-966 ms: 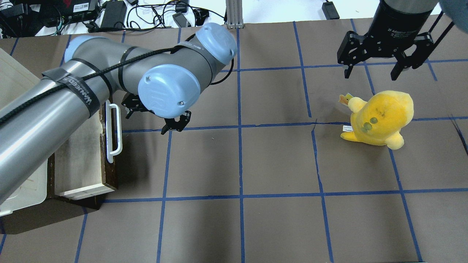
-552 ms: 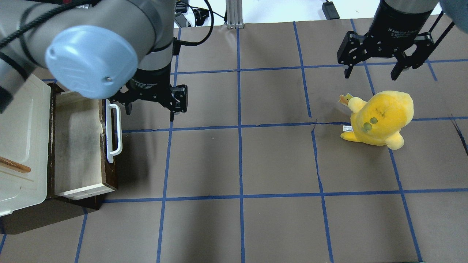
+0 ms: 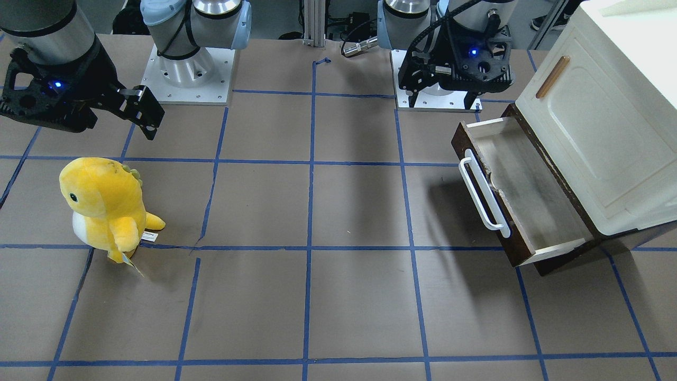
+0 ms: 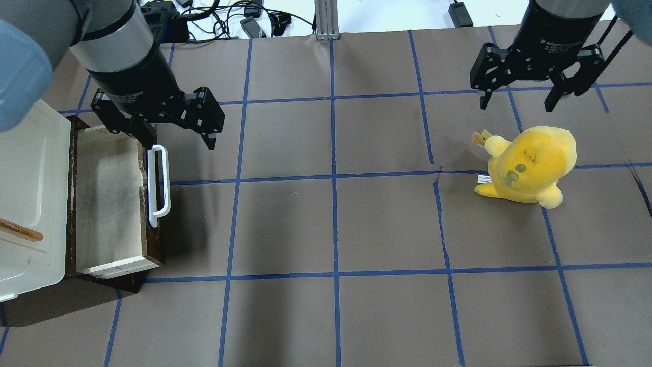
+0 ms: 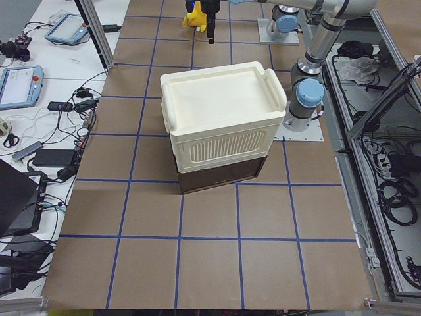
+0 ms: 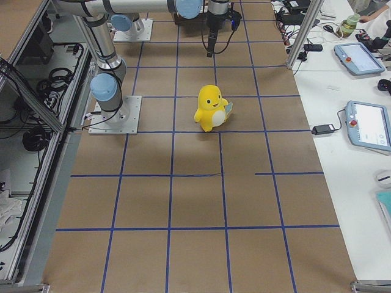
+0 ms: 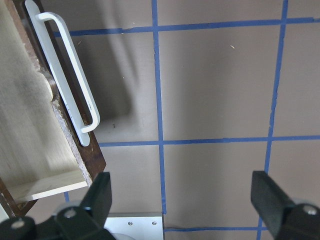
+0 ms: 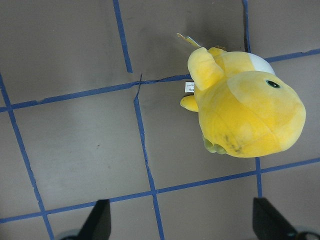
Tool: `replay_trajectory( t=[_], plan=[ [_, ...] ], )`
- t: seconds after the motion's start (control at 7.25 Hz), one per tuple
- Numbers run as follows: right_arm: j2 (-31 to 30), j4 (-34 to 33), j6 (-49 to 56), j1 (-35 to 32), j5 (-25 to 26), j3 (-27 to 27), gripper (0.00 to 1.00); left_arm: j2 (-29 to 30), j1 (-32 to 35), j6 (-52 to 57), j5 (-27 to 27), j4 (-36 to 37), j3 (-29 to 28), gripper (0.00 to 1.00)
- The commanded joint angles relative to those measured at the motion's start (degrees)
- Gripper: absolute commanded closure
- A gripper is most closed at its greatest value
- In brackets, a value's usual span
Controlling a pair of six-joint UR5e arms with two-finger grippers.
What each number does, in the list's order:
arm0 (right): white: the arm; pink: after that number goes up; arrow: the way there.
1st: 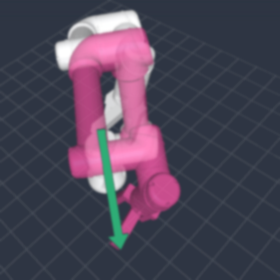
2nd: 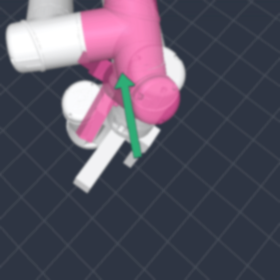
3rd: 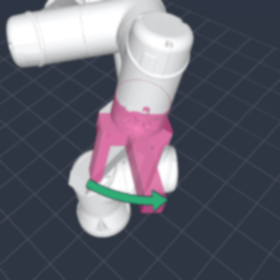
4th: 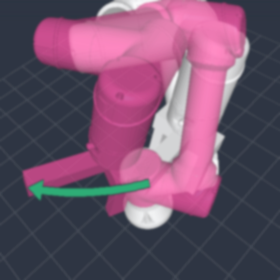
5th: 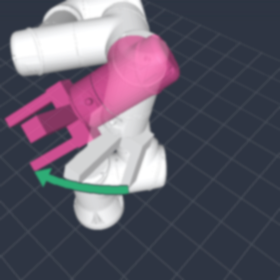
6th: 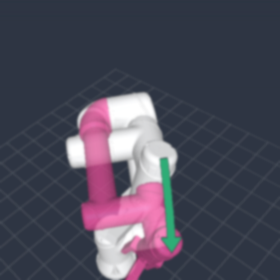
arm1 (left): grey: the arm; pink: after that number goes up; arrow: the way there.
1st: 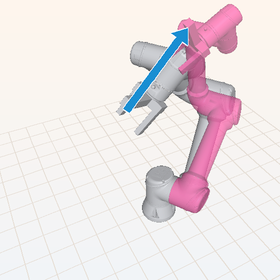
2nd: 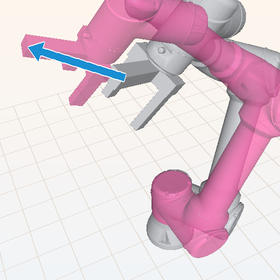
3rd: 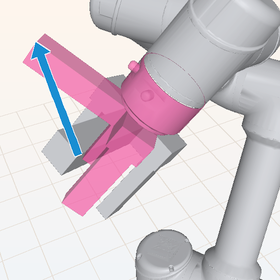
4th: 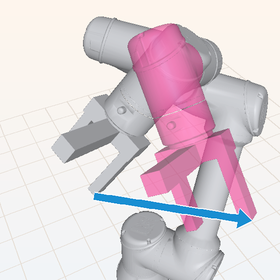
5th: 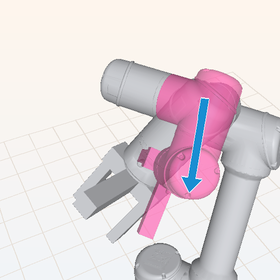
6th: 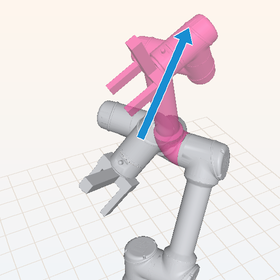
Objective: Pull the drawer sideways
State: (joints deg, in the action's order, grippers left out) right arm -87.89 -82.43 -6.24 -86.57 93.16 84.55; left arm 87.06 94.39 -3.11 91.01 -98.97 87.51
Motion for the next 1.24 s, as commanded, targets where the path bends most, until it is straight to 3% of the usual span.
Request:
replay_trajectory(
  t=[0.0, 0.41, 1.1],
  plan=[
    [0.0, 0.0, 0.0, 0.1, 0.0, 0.0, 0.0, -1.3, -0.4, 0.3, -0.3, 0.2, 0.3, 0.0],
    [0.0, 0.0, 0.0, 0.0, 0.0, 0.0, 0.0, -0.6, -1.7, 0.6, -1.6, 6.9, 0.0, 0.0],
    [0.0, 0.0, 0.0, 0.1, 0.0, 0.0, 0.0, -1.0, -2.6, 0.6, -2.1, 6.9, 0.7, 0.0]
  ],
)
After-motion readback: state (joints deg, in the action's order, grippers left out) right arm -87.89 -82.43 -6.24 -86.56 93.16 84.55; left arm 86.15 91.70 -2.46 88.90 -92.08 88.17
